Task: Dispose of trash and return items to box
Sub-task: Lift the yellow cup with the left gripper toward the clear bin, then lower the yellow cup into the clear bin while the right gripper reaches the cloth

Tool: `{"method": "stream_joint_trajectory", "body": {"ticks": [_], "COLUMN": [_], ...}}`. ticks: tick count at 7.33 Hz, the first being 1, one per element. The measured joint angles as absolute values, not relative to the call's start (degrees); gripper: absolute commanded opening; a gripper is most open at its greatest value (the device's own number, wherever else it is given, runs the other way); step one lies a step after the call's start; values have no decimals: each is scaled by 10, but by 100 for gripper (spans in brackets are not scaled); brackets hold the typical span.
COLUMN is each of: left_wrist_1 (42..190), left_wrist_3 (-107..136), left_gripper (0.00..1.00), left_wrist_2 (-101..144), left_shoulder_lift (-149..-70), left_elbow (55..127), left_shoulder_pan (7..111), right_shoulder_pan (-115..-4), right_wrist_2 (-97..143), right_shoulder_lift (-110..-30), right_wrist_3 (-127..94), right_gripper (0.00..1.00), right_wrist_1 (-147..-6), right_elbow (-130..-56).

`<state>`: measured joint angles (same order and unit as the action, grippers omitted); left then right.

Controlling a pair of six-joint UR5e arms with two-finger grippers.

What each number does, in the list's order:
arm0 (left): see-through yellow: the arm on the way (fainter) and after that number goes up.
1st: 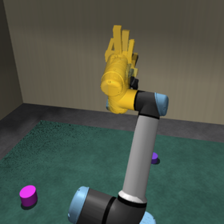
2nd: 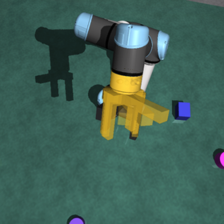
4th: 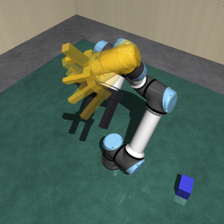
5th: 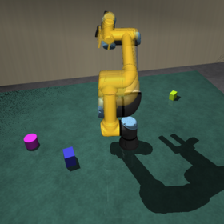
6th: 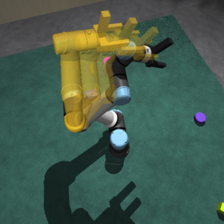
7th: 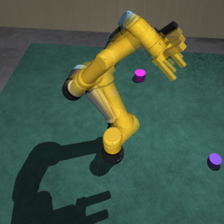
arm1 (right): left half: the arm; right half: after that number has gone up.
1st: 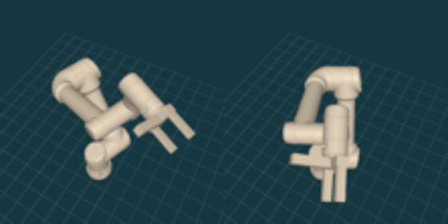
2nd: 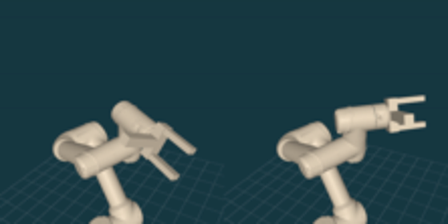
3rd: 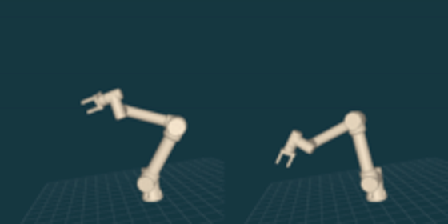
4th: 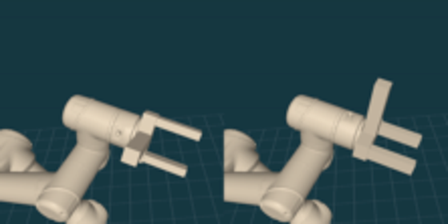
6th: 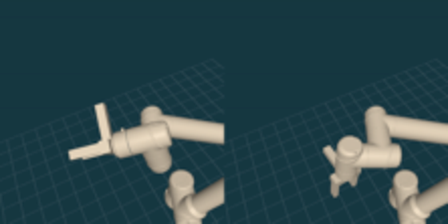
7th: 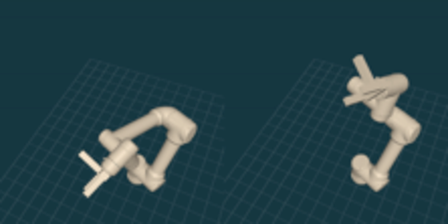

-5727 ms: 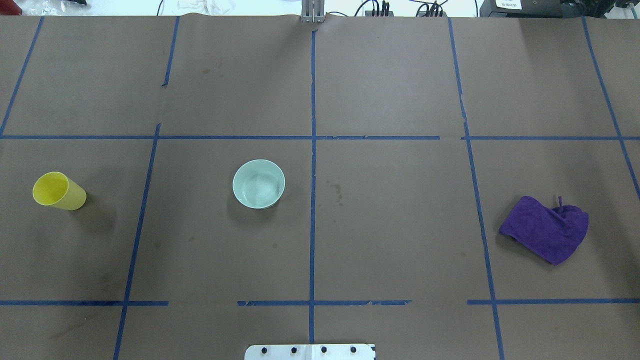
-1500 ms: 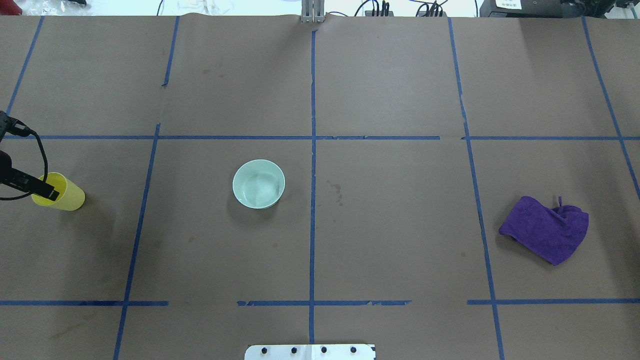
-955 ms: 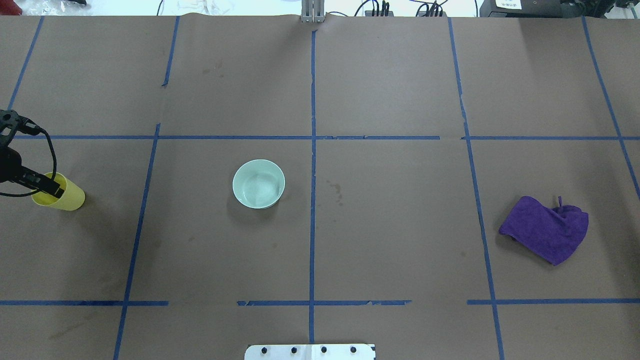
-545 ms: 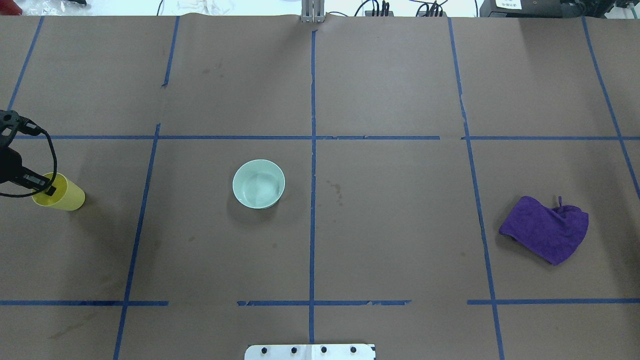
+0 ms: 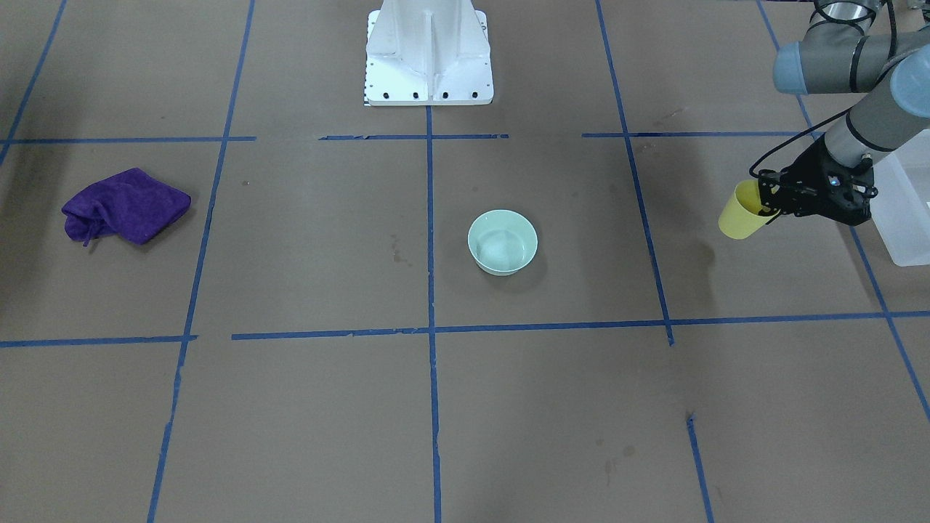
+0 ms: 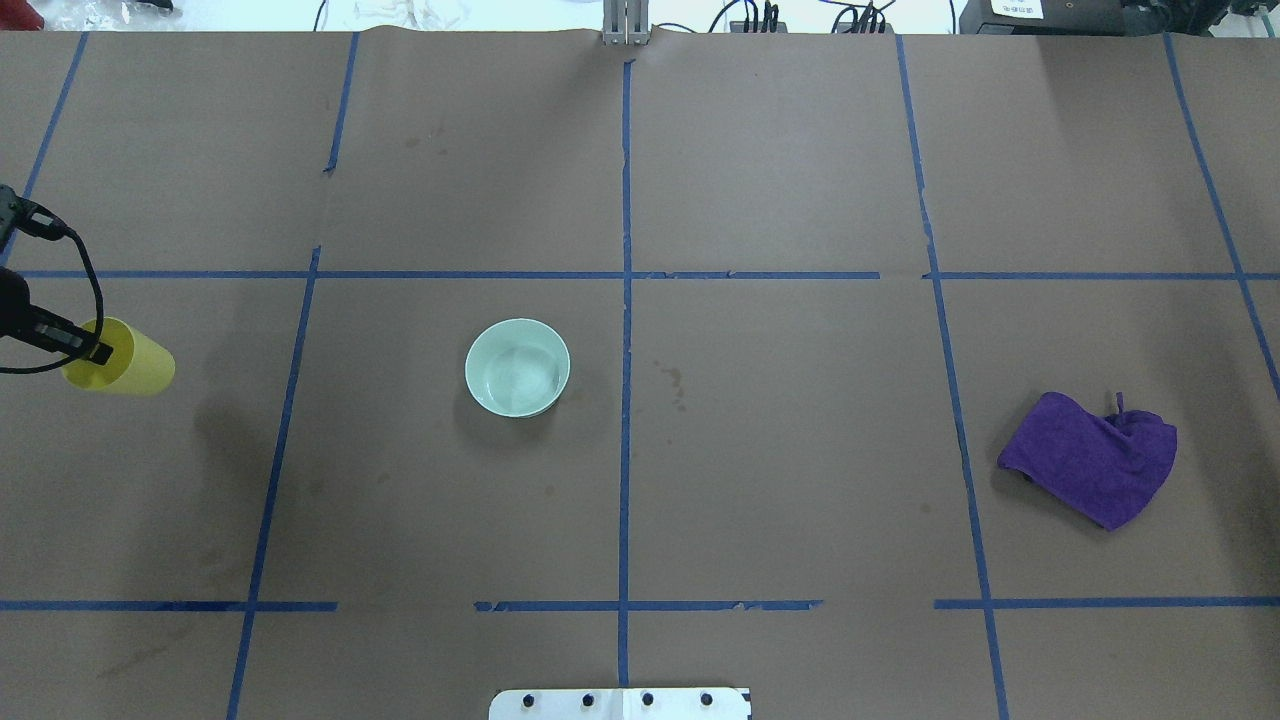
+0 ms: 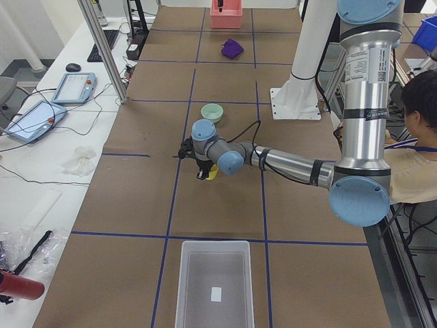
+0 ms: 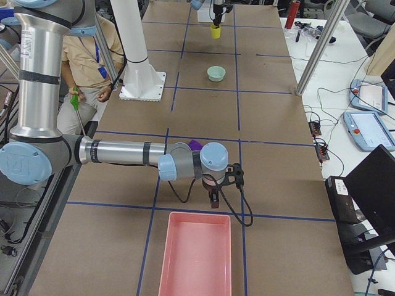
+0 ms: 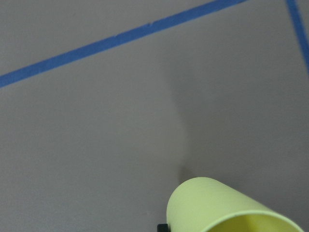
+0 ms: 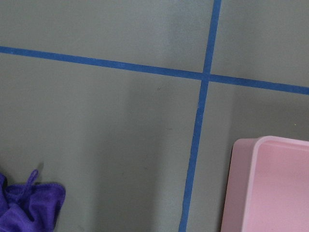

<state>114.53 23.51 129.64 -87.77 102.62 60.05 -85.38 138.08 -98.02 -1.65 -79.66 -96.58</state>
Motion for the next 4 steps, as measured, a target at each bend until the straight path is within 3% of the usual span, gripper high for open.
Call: {"method": "stream_joint_trajectory", "body": {"ticks": [2,4], "left_wrist_1": [1121,1115], "left_wrist_3": [159,-17], "left_gripper": [0,0], "left_wrist_2": [1300,1299], "left_shoulder_lift": [-871,-850], "left_elbow": [1046,1008], "left_shoulder_pan": [680,781], "right_shoulder_pan": [-847,-811], "right_wrist_2": [1387,1394], "right_shoulder_lift": [-979,-981], "right_wrist_3": [-25,-117], "right_gripper": [100,100], "right_wrist_1": [-794,-732], "right_elbow": [-969,-969]}}
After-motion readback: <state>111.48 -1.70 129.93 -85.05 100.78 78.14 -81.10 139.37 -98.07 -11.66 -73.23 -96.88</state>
